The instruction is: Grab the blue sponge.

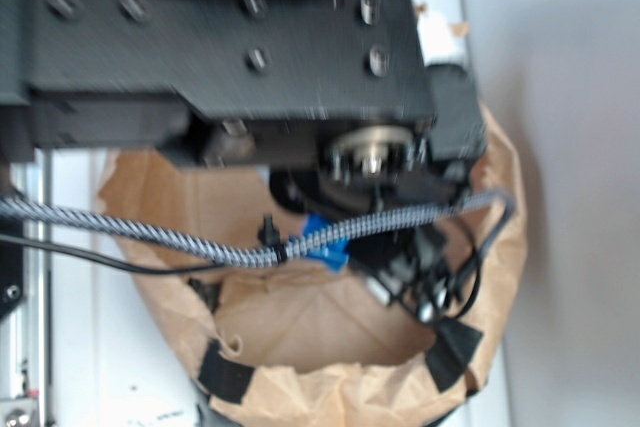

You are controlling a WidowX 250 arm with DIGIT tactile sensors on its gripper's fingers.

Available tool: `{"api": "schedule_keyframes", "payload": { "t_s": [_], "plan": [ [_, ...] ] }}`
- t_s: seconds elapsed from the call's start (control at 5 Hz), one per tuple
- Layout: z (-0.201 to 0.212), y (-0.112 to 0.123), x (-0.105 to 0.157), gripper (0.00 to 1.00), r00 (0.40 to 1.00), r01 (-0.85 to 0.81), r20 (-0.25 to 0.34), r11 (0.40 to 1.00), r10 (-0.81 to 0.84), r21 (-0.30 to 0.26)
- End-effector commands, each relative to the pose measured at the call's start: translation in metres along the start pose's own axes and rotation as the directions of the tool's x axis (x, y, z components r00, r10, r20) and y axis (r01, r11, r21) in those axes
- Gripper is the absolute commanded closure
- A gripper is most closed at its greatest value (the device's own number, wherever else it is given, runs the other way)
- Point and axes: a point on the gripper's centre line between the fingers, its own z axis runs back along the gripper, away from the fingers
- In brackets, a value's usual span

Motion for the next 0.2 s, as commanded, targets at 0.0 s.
{"api": "schedule_keyframes", "payload": {
  "t_s": [0.0],
  "plan": [
    [0.0269, 0.0202, 0.0154, 0.23, 0.969, -0.073, 0.248, 0.975, 0.019, 0.21]
  ]
}}
